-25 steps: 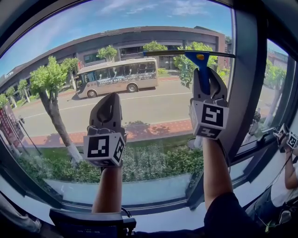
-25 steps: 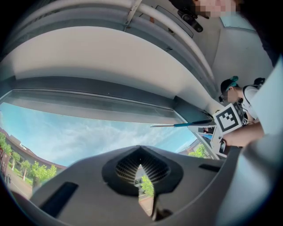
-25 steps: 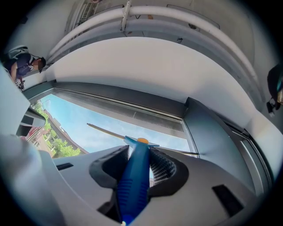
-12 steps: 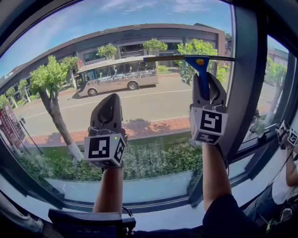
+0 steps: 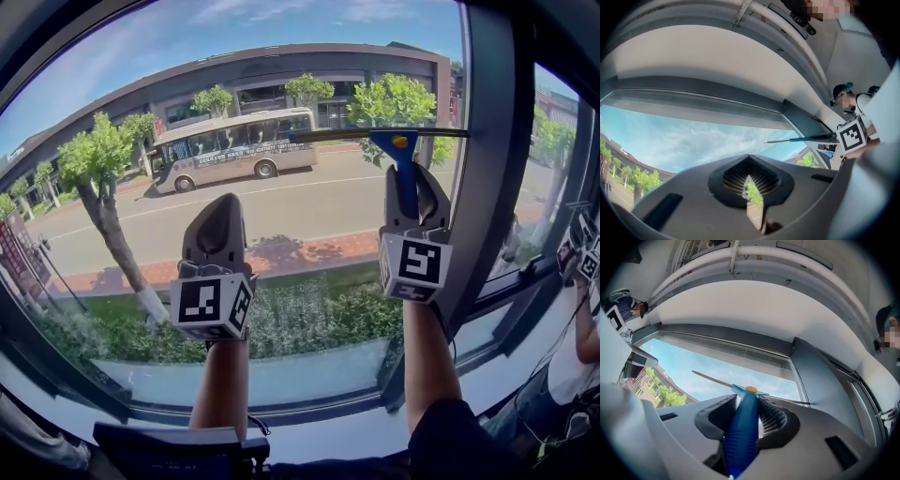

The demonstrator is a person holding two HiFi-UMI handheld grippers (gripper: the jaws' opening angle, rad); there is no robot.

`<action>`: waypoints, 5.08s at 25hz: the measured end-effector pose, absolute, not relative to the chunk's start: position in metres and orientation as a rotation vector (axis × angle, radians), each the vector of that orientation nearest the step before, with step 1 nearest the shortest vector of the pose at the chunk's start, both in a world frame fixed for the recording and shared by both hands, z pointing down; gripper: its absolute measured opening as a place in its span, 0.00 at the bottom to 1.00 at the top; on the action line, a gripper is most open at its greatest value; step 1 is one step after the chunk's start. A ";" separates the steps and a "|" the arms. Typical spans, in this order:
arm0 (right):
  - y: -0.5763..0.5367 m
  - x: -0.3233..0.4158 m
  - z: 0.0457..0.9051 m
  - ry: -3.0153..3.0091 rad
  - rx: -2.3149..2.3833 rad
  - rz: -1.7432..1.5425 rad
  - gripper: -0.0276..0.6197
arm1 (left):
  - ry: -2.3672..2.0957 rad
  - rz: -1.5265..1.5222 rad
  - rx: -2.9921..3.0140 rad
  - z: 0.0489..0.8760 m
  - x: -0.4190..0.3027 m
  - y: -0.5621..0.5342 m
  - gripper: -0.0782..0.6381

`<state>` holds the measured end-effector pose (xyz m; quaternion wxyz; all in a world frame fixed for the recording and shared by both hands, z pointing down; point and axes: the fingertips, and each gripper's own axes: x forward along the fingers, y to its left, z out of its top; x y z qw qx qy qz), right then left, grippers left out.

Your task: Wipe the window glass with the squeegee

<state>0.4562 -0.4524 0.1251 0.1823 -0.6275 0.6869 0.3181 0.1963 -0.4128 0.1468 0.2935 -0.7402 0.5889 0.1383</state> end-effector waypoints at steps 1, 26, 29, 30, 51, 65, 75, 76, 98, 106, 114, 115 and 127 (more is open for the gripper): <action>-0.452 0.456 0.128 1.936 -1.778 0.902 0.26 | 1.570 0.367 -1.976 0.148 0.195 -0.412 0.11; -0.455 0.460 0.212 1.975 -1.838 0.863 0.26 | 1.602 0.346 -2.036 0.184 0.196 -0.421 0.11; -0.453 0.459 0.223 1.984 -1.849 0.847 0.26 | 1.602 0.332 -2.041 0.191 0.196 -0.419 0.11; -0.452 0.458 0.225 1.986 -1.852 0.841 0.26 | 1.601 0.324 -2.042 0.193 0.195 -0.418 0.11; -0.444 0.456 0.292 2.056 -1.908 0.741 0.26 | 1.646 0.267 -2.086 0.236 0.179 -0.403 0.11; -0.446 0.458 0.337 2.122 -1.949 0.649 0.26 | 1.662 0.227 -2.167 0.285 0.178 -0.416 0.11; -0.450 0.461 0.351 2.146 -1.969 0.602 0.26 | 1.665 0.223 -2.173 0.287 0.176 -0.416 0.11; -0.449 0.462 0.351 2.151 -1.971 0.599 0.26 | 1.668 0.225 -2.174 0.288 0.175 -0.416 0.11; -0.394 0.360 0.192 2.197 -1.732 0.664 0.26 | 1.649 0.256 -2.102 0.151 0.075 -0.382 0.11; -0.378 0.295 0.070 2.061 -1.669 0.780 0.26 | 1.487 0.296 -2.011 0.055 0.026 -0.373 0.11; -0.363 0.243 -0.028 1.957 -1.688 0.894 0.26 | 1.411 0.373 -1.956 -0.017 -0.027 -0.358 0.11; -0.364 0.240 -0.037 1.953 -1.693 0.899 0.26 | 1.419 0.386 -1.951 -0.023 -0.032 -0.359 0.11; -0.390 0.220 -0.126 1.902 -1.714 0.938 0.26 | 1.473 0.418 -1.839 -0.067 -0.049 -0.365 0.11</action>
